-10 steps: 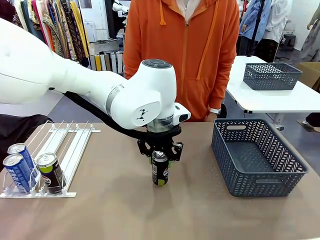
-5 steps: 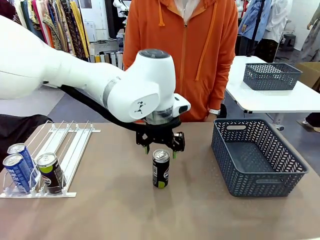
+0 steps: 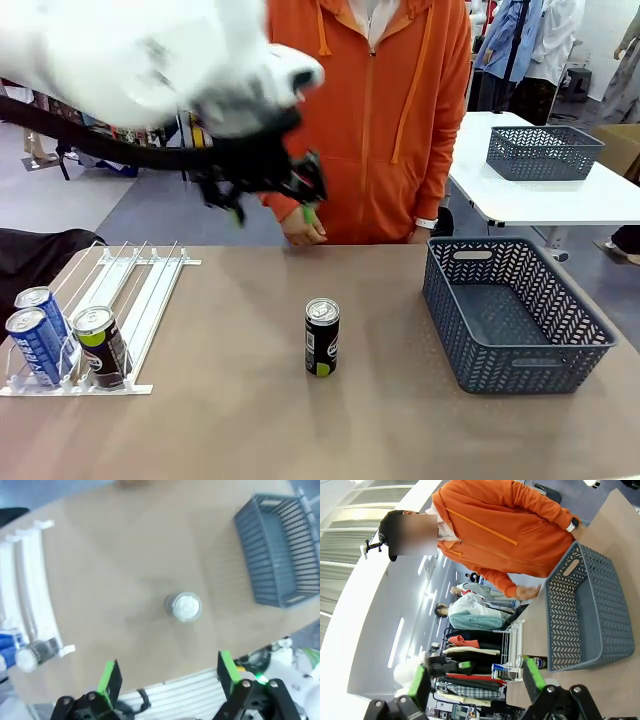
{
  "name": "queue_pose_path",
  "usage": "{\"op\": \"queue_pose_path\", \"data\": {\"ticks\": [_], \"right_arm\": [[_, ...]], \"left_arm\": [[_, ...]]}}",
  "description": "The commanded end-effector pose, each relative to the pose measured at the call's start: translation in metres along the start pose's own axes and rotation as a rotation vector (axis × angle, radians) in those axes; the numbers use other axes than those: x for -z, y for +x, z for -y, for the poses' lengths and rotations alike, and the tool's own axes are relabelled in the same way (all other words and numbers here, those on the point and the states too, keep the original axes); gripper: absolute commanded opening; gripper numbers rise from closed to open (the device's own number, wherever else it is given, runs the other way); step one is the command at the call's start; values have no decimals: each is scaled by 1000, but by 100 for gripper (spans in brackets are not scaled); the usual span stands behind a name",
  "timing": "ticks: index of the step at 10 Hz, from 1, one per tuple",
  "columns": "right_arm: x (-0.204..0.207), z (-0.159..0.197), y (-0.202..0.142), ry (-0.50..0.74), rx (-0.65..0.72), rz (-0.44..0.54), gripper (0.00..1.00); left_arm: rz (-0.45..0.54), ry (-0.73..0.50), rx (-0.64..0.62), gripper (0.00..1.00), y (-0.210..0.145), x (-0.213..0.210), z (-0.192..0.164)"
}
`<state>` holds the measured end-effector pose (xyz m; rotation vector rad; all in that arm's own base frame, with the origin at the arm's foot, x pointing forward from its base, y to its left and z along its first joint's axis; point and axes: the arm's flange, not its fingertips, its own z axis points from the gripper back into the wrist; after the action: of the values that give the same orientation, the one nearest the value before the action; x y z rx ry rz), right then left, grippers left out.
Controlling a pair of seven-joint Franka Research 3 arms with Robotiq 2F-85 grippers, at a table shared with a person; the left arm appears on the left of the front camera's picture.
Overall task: Retrieve and store the cans from the dispenser.
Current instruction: Pick up one can from the Automatic Can Dispenser and place it in the middle of the table.
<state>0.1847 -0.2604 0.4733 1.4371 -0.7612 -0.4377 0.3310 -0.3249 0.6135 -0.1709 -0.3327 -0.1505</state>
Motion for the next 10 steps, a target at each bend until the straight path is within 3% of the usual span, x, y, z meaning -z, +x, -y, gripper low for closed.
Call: {"op": "queue_pose_path", "data": {"ticks": [1,2,3,5,6,8,9,10], "right_arm": [[1,-4,3,17,-10,11,100],[1,-4,3,17,-10,11,100],[1,-4,3,17,-10,11,100],[1,-4,3,17,-10,11,100],[1,-4,3,17,-10,11,100],[1,-4,3,17,-10,11,100],[1,-4,3,17,-10,11,100],[1,-4,3,17,-10,11,100]], "left_arm": [[-29,-130,-71,100,-10,-37,-103],[-73,-253,-131,100,-17,-54,-163],[-94,-453,-183,100,-30,-66,-228],[-23,-846,-300,100,-72,-60,-350],[18,-986,-374,100,-93,-42,-389],[89,-1200,-490,100,-116,8,-423],[65,-1180,-512,100,-114,26,-423],[97,-1110,-441,100,-130,-20,-433]]}}
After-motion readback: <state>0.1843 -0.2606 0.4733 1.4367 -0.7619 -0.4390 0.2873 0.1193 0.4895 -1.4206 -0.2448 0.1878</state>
